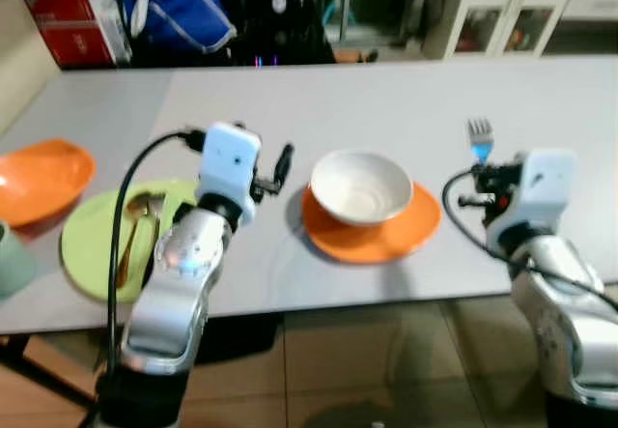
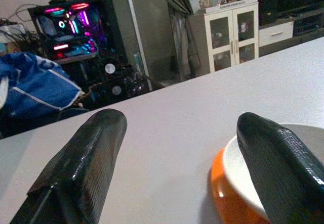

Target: Setting the table

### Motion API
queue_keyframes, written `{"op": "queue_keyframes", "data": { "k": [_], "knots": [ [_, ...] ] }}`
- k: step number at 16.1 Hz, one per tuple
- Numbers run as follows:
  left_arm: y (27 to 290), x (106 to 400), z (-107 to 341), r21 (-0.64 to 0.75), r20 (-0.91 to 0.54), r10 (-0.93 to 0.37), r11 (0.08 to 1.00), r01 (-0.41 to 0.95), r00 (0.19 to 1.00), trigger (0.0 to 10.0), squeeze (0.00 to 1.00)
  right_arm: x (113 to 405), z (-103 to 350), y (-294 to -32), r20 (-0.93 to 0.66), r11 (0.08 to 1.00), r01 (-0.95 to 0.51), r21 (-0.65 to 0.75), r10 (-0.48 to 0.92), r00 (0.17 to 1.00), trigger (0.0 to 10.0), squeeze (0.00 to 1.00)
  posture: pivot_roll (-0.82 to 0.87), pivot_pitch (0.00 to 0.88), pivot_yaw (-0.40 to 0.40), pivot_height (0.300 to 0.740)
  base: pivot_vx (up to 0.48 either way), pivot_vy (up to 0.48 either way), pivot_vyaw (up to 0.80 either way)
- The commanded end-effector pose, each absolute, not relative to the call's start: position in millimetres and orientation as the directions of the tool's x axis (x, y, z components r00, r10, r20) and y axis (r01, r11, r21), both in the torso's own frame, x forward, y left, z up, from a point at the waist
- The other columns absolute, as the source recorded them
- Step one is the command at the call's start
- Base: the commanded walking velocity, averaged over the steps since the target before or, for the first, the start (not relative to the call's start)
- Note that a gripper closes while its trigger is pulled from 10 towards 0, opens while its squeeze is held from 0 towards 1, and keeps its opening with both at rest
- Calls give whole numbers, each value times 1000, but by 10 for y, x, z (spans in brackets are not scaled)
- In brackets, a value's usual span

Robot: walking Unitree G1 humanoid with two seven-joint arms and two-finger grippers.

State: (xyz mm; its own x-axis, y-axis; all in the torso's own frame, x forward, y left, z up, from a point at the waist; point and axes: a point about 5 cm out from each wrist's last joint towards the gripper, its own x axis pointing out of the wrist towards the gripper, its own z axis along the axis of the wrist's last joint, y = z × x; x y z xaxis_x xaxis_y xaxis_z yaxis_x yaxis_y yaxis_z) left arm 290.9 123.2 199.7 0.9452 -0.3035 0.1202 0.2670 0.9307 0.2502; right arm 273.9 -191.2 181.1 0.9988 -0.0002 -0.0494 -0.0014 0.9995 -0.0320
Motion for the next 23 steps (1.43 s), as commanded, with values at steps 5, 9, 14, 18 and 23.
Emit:
{"op": "queue_keyframes", "data": {
  "k": [5, 9, 14, 18, 23],
  "knots": [
    [1277, 2820, 1952, 323, 44, -420, 864, 385, 906, 10000, 0, 2778, 1833, -1917, -106, 988, -123, -93, 113, 988, 10000, 0, -24, 0, -10, 740, 0, 0, 0],
    [1273, 2718, 1848, 351, -49, -503, 800, 486, 863, 10000, 0, 2901, 1703, -1857, -250, 951, -301, -75, 274, 929, 10000, 0, -17, 0, -15, 740, 0, 0, 0],
    [1306, 2647, 1809, 353, -99, -527, 775, 524, 844, 10000, 0, 3222, 1687, -1746, -407, 897, -439, -48, 384, 829, 10000, 0, -4, 10, -20, 740, 0, 0, 0],
    [1275, 2586, 1787, 342, -133, -566, 744, 574, 814, 10000, 0, 3349, 1710, -1642, -489, 876, -482, -31, 407, 771, 10000, 0, 1, 12, -19, 740, 0, 0, 0],
    [1268, 2578, 1790, 337, -143, -576, 737, 586, 805, 10000, 0, 3372, 1698, -1685, -549, 896, -443, -27, 357, 756, 10000, 0, 2, 15, -14, 740, 0, 0, 0]
  ]
}}
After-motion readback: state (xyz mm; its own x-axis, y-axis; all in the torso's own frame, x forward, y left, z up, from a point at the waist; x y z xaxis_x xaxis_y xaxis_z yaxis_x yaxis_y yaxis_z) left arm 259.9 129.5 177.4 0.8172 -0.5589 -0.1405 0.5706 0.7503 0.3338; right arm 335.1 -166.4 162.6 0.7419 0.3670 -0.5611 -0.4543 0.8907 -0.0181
